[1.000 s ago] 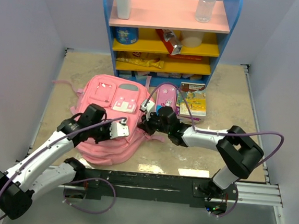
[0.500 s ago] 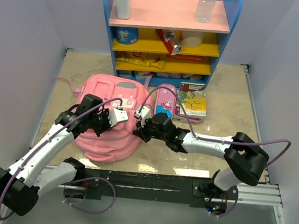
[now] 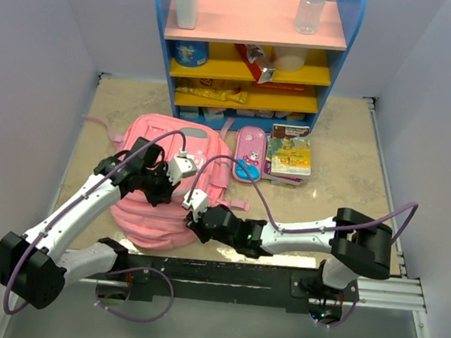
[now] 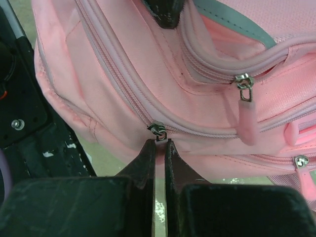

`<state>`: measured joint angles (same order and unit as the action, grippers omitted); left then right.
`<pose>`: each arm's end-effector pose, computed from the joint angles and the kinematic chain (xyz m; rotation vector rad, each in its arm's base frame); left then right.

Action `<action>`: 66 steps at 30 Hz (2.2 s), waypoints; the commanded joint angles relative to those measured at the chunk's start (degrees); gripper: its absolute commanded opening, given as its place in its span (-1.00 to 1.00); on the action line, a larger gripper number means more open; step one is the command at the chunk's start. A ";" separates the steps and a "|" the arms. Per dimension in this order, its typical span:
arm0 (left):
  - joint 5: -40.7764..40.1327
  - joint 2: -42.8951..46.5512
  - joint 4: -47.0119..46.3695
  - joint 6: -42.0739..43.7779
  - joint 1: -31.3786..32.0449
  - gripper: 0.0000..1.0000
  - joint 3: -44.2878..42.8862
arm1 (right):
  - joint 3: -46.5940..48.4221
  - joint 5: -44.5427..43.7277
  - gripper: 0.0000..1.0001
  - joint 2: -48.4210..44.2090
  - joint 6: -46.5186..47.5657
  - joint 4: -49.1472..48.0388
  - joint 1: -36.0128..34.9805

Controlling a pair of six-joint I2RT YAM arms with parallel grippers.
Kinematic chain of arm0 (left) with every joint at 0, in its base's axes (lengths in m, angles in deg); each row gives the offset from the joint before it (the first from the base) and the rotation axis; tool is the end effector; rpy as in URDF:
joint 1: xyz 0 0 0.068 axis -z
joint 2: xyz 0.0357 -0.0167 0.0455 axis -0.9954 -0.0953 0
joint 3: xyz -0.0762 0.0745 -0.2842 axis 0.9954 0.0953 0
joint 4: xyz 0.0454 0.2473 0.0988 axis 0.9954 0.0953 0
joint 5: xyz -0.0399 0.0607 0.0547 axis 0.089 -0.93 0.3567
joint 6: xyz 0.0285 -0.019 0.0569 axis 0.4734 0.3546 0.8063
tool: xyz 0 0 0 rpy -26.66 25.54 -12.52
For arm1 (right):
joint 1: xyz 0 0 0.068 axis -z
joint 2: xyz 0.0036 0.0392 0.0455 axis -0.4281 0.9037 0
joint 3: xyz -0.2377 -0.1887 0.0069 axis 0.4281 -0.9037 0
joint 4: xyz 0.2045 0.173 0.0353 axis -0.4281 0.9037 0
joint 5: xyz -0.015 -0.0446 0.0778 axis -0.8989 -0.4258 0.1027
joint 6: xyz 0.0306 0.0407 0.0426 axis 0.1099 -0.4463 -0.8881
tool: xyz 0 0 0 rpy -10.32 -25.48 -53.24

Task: Pack the student bag
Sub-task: Unzip the student bag at the center of the board.

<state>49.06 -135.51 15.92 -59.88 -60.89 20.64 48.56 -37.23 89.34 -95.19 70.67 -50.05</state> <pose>0.1763 -0.0956 0.2722 1.1541 2.3403 -0.4279 0.0986 0.3405 0.2090 -1.0026 1.8792 0.7615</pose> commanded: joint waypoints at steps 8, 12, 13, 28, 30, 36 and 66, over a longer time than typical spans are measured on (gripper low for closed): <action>-9.83 9.01 -11.82 -8.37 -4.74 -1.00 -5.53 | 5.80 -5.46 -1.00 3.28 -6.38 2.77 -4.69; -9.33 14.64 -7.17 -4.60 -6.94 -1.00 -7.28 | 6.85 2.18 -1.00 3.11 -5.69 3.20 3.13; -8.10 16.39 -4.46 -3.02 -6.94 -1.00 -7.46 | 7.82 2.54 -1.00 3.19 -3.42 4.60 4.54; 5.45 -7.93 -11.36 -0.98 -6.94 -1.00 -9.48 | 14.25 0.18 -1.00 5.13 2.75 11.38 12.91; 5.10 -11.26 -15.39 -3.00 -6.94 -1.00 -9.04 | 13.98 -0.70 -1.00 4.95 3.80 11.64 12.91; 8.26 -15.84 -24.28 -10.38 -6.94 -1.00 -9.30 | 13.80 -2.80 -1.00 3.37 5.21 14.72 12.29; 4.49 -16.46 -34.13 -21.02 -6.68 -1.00 -14.84 | 29.09 1.05 -1.00 17.43 0.74 13.84 -7.13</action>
<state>55.88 -153.82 -0.96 -79.05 -67.65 12.68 73.15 -43.78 105.19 -91.47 86.41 -52.82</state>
